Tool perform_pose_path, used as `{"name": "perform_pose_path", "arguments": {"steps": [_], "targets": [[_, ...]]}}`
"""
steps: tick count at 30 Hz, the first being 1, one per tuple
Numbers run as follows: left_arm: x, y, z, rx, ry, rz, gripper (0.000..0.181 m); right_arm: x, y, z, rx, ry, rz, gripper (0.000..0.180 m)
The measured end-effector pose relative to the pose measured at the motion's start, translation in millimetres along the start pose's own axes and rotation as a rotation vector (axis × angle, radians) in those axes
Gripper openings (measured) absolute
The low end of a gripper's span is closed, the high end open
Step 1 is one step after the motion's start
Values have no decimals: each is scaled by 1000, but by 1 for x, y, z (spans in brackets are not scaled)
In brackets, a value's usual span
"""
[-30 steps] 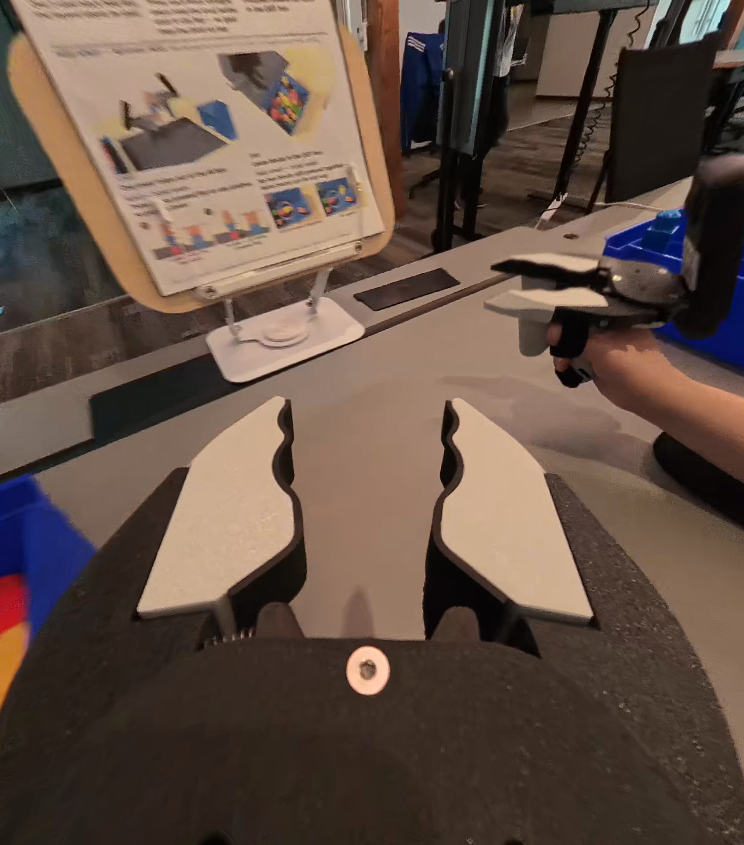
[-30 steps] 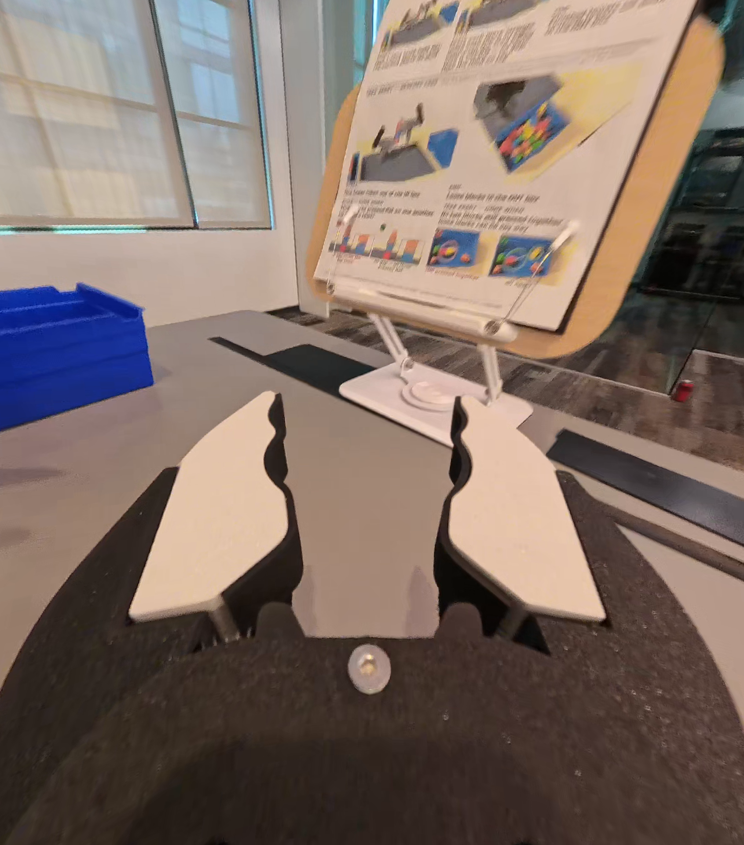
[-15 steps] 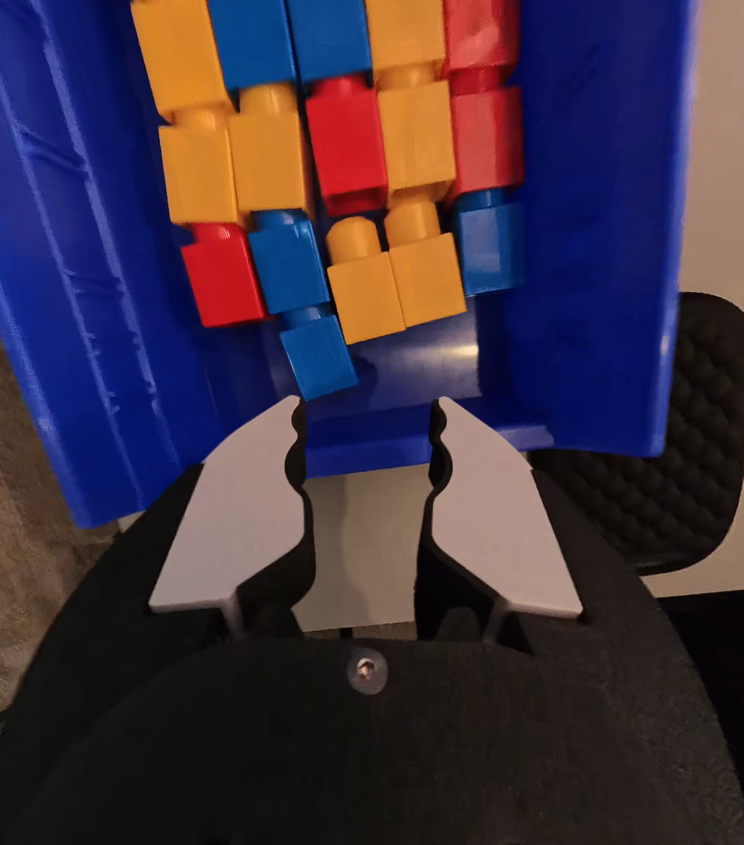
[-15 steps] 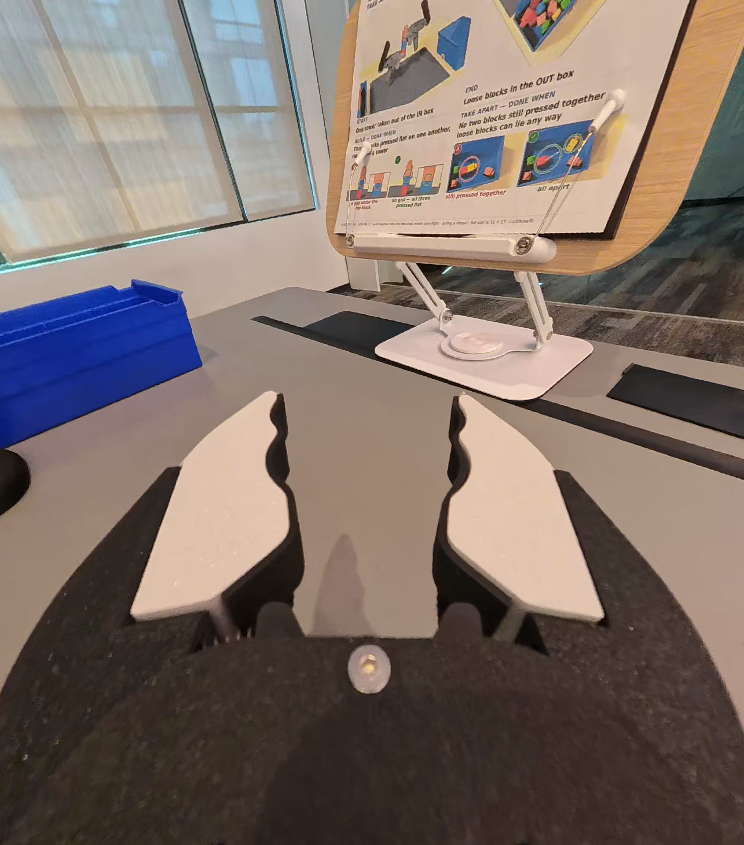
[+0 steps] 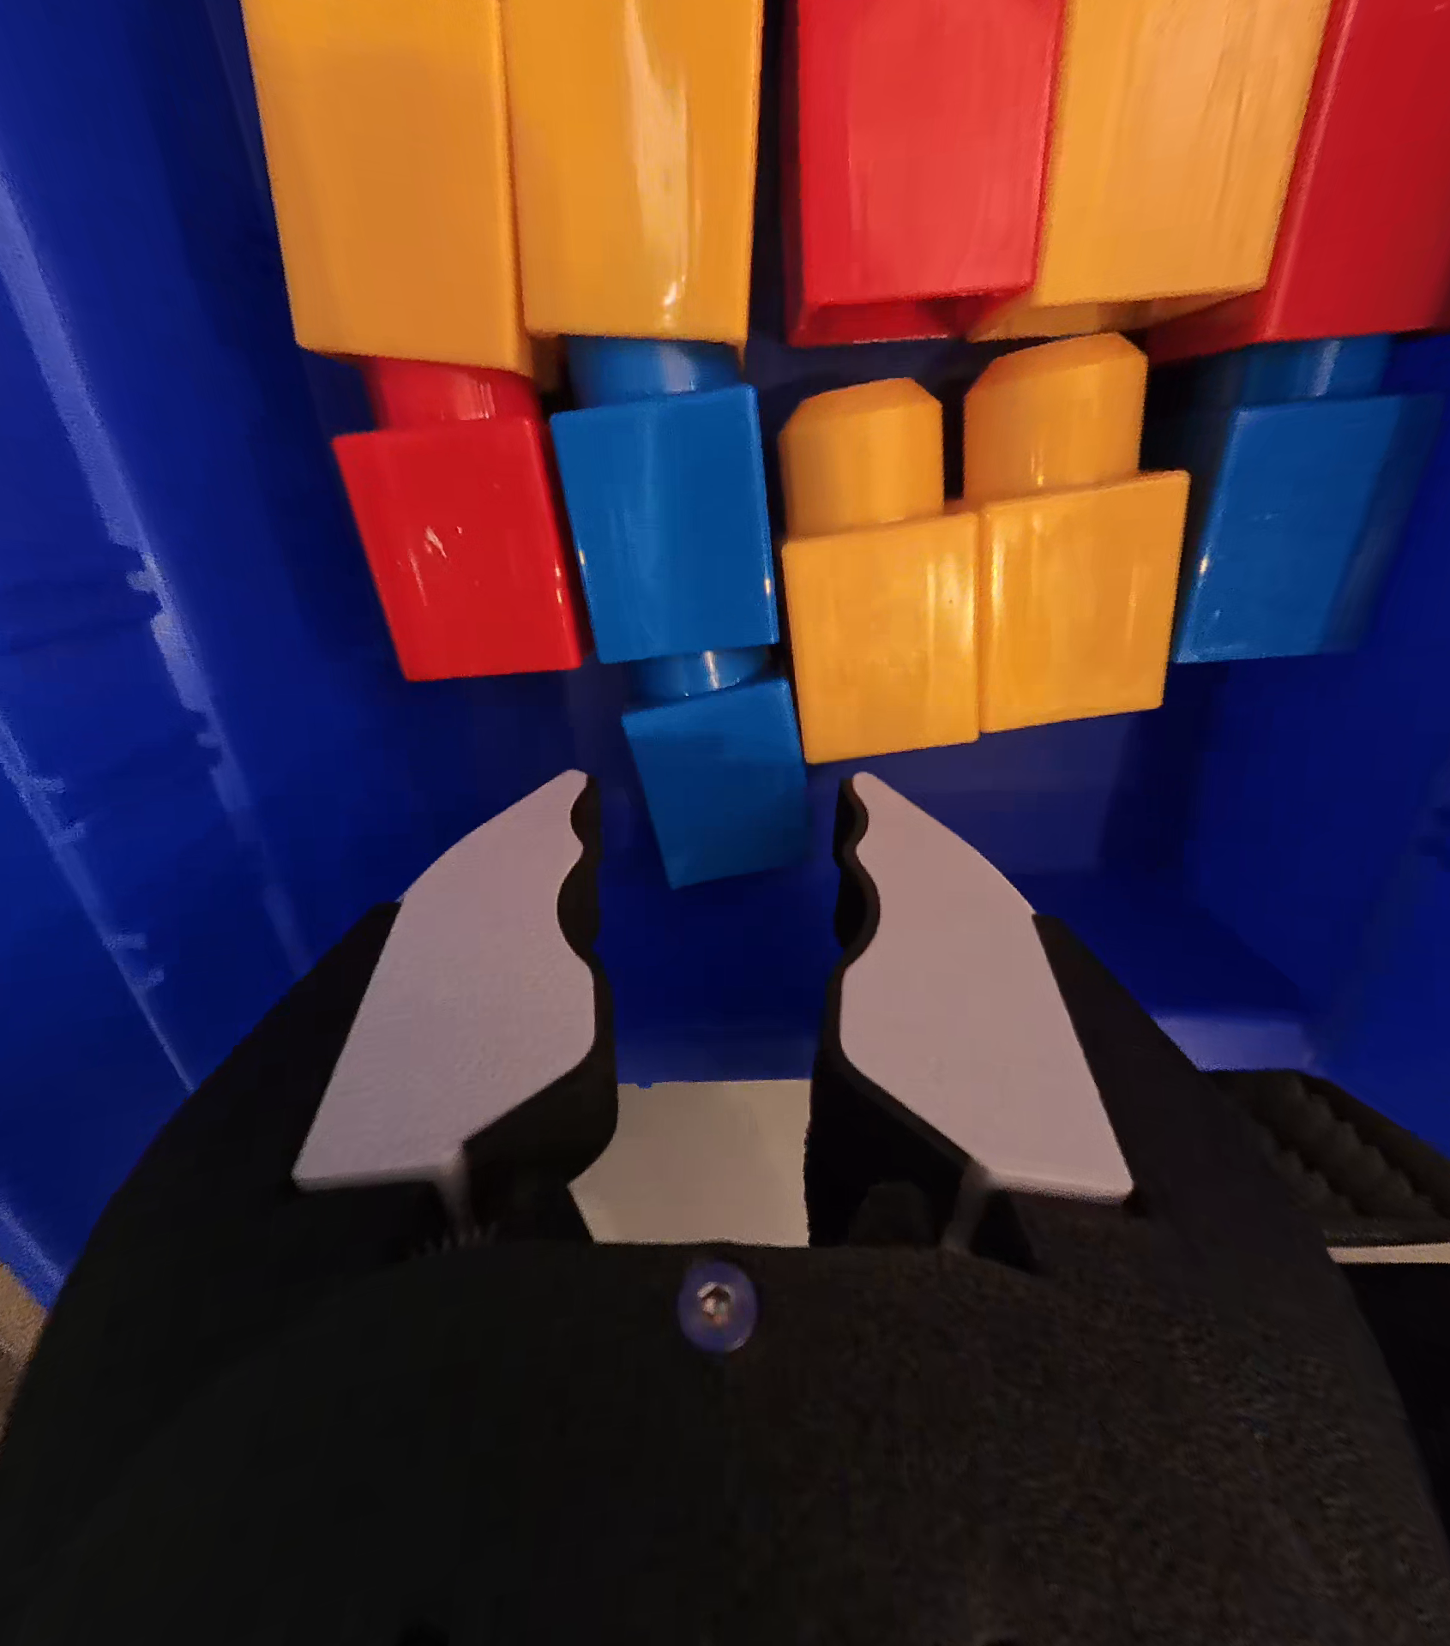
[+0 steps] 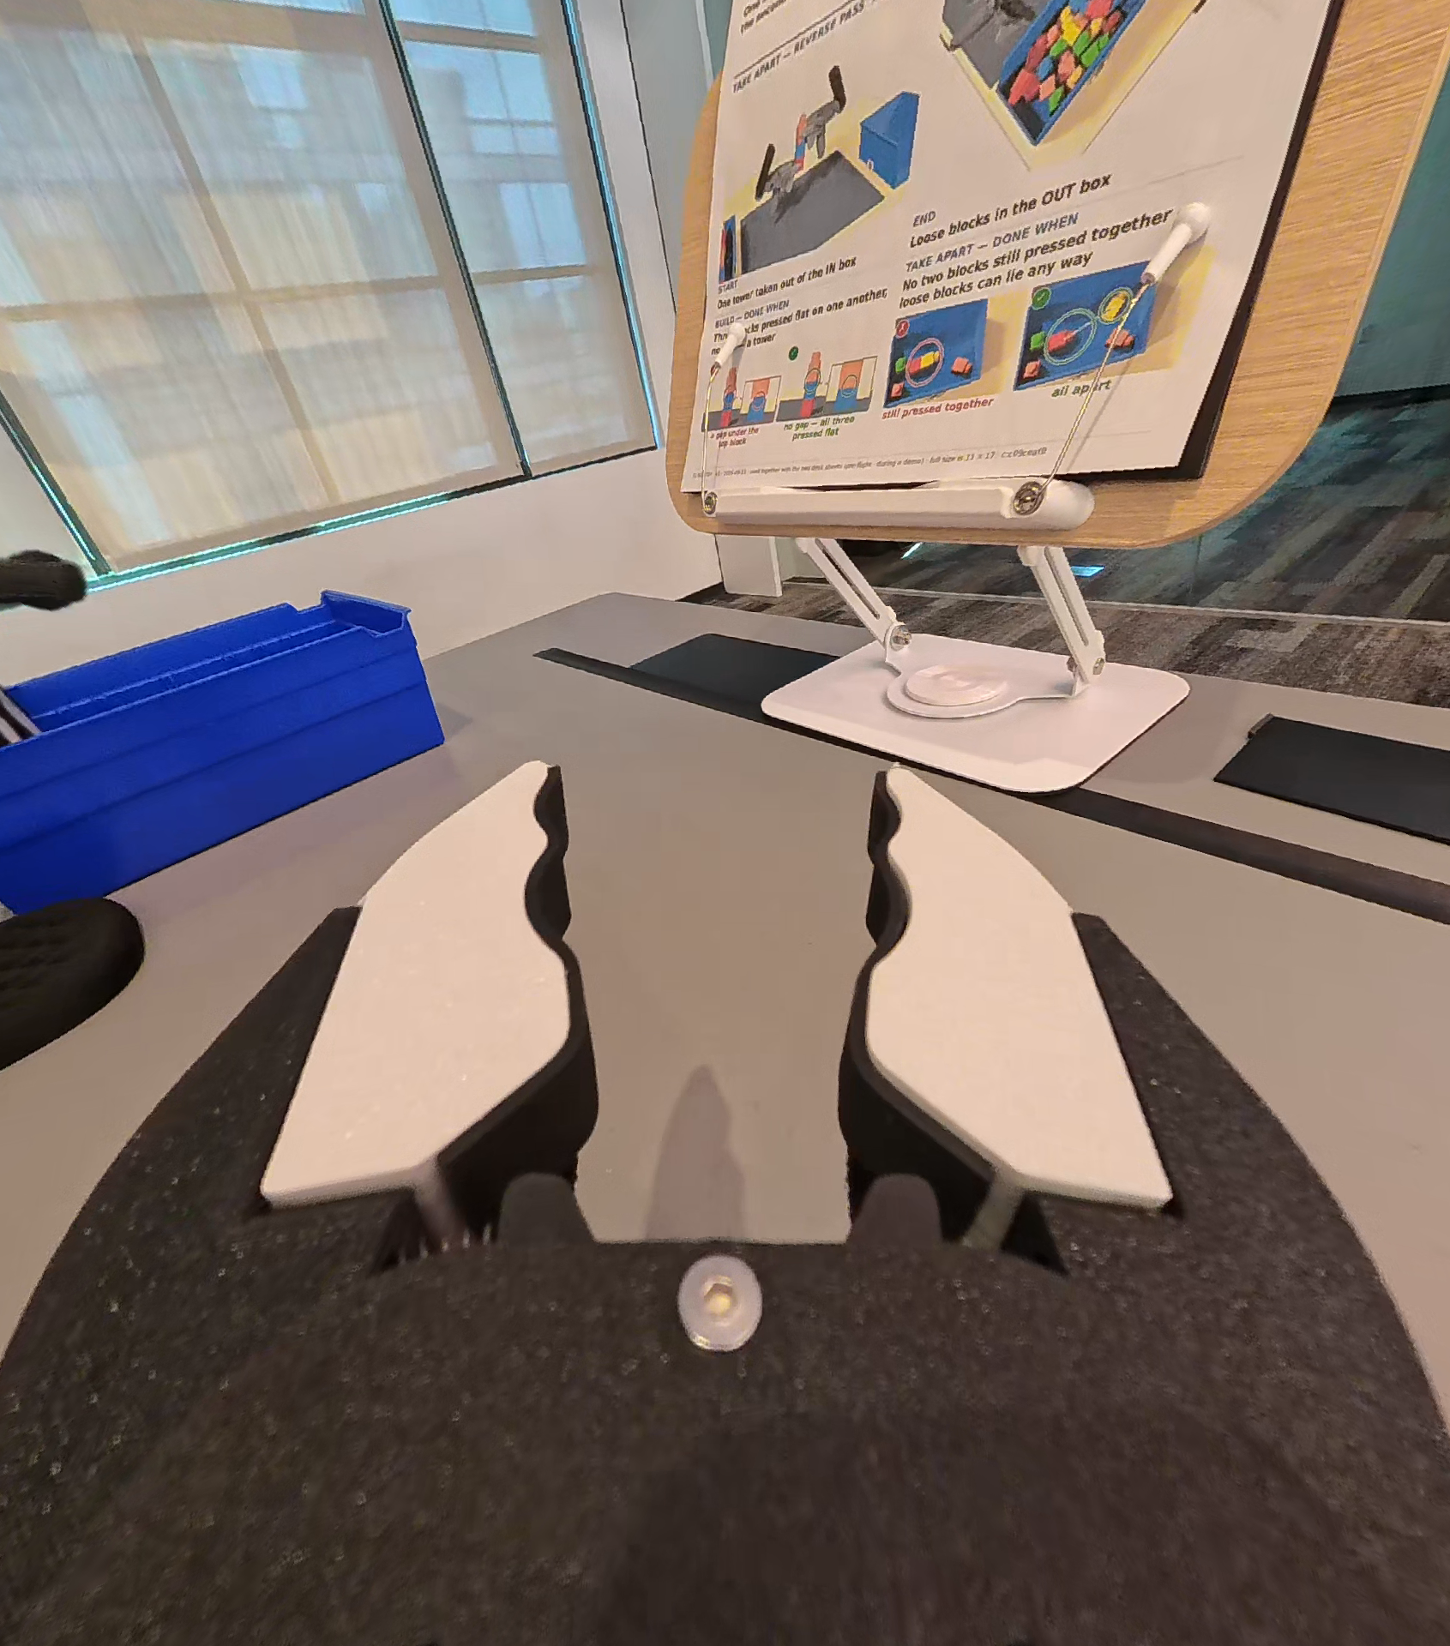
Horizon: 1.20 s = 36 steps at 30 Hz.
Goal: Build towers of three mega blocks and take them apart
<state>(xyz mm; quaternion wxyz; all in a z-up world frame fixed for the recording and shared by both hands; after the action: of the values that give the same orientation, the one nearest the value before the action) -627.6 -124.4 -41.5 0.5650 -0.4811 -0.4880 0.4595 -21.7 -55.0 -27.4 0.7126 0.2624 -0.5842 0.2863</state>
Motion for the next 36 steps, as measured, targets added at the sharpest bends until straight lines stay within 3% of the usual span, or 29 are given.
{"name": "perform_pose_path", "arguments": {"steps": [4, 12, 24, 30, 36], "targets": [[3, 3, 0, -14, 2, -5, 40, 1, -1, -1, 5, 16, -15, 63], [-1, -6, 4, 9, 81, 12, 37, 0, -4, -7, 0, 54, -28, 62], [-2, -96, -14, -170, 152, -362, 36, -3, 1, -3, 36, 49, 1, 60], [9, -127, -97, -515, 303, -641, 36, -2, 8, 10, 172, 94, -3, 58], [21, -126, -216, -796, 519, -814, 36, 3, 15, 42, 538, 231, -34, 55]]}}
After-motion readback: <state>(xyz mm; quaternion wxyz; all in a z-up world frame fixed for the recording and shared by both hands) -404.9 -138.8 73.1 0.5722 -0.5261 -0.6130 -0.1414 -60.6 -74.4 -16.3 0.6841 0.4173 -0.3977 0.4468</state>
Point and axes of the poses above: each gripper's, where its closed fingertips meet, y out along the fingers, x out of its top, z = x × y across the jaws, the point moved 9 cm from there along -y, back along the fingers, and after that the axes turned 2 degrees about x, right-handed, at the moved point
